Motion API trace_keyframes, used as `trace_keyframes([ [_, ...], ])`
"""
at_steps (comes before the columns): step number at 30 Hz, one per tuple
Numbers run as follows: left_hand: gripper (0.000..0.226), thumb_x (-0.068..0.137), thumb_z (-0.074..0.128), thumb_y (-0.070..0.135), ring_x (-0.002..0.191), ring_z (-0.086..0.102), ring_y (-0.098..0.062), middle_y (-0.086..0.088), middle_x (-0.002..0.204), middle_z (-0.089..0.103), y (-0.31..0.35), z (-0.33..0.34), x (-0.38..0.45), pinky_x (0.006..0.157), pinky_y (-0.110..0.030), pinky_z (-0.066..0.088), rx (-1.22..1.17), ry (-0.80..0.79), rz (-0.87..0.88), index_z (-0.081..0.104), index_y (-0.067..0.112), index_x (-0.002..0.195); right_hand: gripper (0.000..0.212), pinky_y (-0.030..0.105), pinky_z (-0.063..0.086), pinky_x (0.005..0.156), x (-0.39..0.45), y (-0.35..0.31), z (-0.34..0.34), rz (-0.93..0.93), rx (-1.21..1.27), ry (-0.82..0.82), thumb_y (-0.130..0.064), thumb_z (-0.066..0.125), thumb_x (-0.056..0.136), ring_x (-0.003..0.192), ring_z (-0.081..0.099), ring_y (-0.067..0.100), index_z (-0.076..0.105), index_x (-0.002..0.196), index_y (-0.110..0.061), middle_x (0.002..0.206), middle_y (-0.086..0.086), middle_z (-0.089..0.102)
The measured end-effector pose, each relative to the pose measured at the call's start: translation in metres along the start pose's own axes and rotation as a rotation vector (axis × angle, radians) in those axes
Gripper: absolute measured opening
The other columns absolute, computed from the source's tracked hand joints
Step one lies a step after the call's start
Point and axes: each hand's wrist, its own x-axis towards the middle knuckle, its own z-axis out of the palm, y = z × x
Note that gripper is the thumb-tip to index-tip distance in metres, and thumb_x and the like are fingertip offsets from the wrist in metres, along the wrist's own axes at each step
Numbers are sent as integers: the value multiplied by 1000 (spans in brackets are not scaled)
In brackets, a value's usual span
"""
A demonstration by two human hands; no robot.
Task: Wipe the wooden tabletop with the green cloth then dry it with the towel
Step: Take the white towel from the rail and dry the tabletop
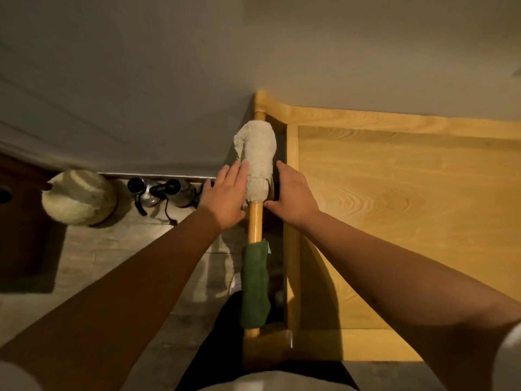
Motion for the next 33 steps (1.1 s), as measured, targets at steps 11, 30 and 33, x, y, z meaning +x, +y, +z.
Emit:
trace_keyframes([
  [11, 73, 87, 67, 19, 127, 52, -31, -13, 140, 55, -14, 3, 29, 100, -48, 45, -158, 198, 86, 34, 12, 153, 36, 41, 37, 103, 22, 1, 24, 23, -119, -33, -28, 64, 85, 114, 54, 27, 57, 120, -21, 110, 4, 67],
  [30, 27, 90, 60, 19, 94, 66, -30, -3, 106, 70, 93, -66, -43, 64, -35, 42, 190, 270, 196, 63, 27, 116, 19, 32, 42, 59, -56, 41, -149, -294, -486, -69, -29, 59, 92, 83, 62, 28, 61, 109, -22, 93, 4, 67],
  [33, 23, 93, 59, 26, 91, 67, -24, 4, 100, 69, 133, -63, -67, 66, -36, 51, 196, 284, 250, 64, 32, 114, 17, 31, 43, 57, -101, 55, -175, -298, -558, -51, -30, 59, 91, 83, 61, 27, 61, 106, -23, 93, 2, 65],
])
